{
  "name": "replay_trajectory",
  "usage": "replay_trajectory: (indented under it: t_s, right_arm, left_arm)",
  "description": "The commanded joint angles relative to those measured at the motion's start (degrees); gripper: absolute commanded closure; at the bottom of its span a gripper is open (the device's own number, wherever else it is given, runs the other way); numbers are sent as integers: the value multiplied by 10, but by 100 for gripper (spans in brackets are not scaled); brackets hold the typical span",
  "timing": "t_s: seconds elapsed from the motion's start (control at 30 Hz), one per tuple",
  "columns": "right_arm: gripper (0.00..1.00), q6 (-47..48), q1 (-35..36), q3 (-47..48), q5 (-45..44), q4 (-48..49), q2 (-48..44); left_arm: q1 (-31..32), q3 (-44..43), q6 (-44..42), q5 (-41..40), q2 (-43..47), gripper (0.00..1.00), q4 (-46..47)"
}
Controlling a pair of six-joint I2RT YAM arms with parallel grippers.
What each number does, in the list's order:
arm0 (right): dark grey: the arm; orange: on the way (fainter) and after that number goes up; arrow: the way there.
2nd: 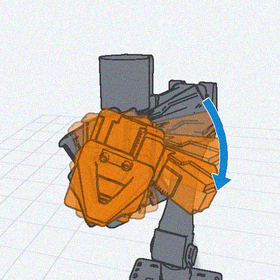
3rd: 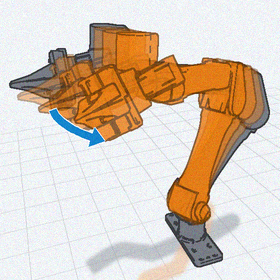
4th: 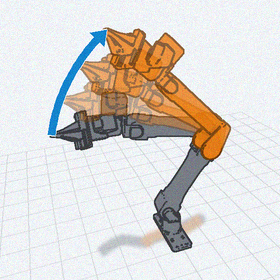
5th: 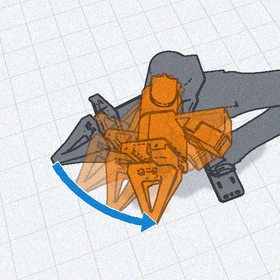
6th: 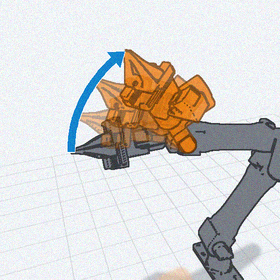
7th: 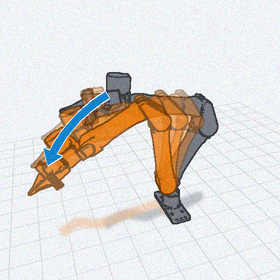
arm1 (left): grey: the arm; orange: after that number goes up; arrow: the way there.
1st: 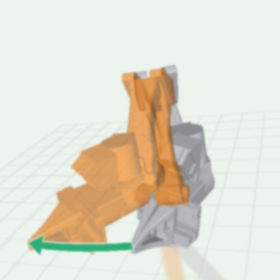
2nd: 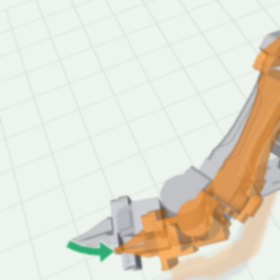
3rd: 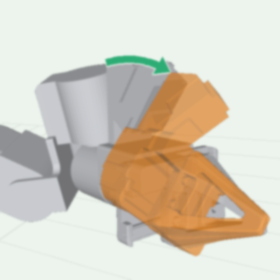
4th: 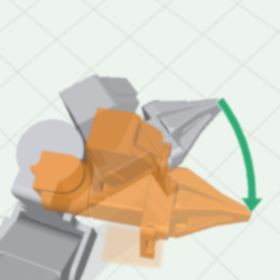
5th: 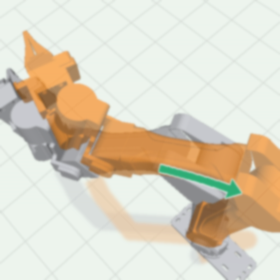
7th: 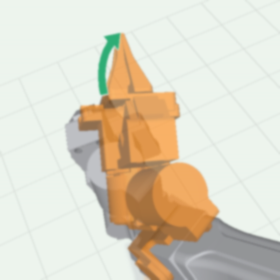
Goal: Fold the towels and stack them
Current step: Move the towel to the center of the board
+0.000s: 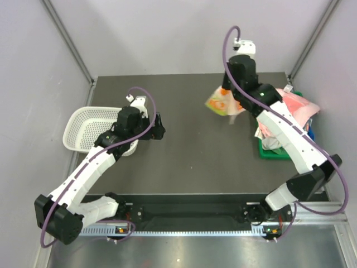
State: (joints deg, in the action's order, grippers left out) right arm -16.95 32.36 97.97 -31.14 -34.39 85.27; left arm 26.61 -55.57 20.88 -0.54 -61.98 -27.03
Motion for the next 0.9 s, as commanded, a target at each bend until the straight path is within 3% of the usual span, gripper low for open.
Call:
replay_trajectory:
  t_s: [0.0, 0.1, 0.2, 0.3, 0.33, 0.4, 0.43, 0.53, 0.7, 0.87]
  right_arm:
    - [100, 7, 45, 80, 40, -6, 47]
    - [100, -8, 62, 93, 76, 5, 55]
    - [100, -35, 62, 9, 120, 43, 21]
    - [100, -80, 64, -193, 188, 138, -49]
    - [100, -111, 62, -302, 211, 189, -64]
    - [100, -138, 74, -400, 284, 241, -99]
    - [100, -156, 86, -480, 294, 259, -108]
    - [100, -174, 148, -576, 262, 283, -139]
    - [91, -185, 221, -619, 240, 259, -183]
    - [85, -179, 232, -637, 262, 244, -236]
  left_arm:
    - [-1, -32, -1, -37, 18, 1, 14]
    - [-1, -42, 3, -59, 19, 1, 5]
    - [-1, -47, 14, -83, 18, 1, -9]
    - [-2, -43, 32, -112, 17, 2, -22]
    - [-2, -39, 36, -117, 16, 2, -24]
    - [-2, -29, 54, -126, 12, 3, -22]
    - [-2, -25, 61, -125, 10, 3, -19]
    - [-2, -13, 92, -103, -15, 6, -3]
    - [-2, 15, 148, -76, -94, 14, 50]
    - [-2, 13, 195, -34, -189, 28, 83]
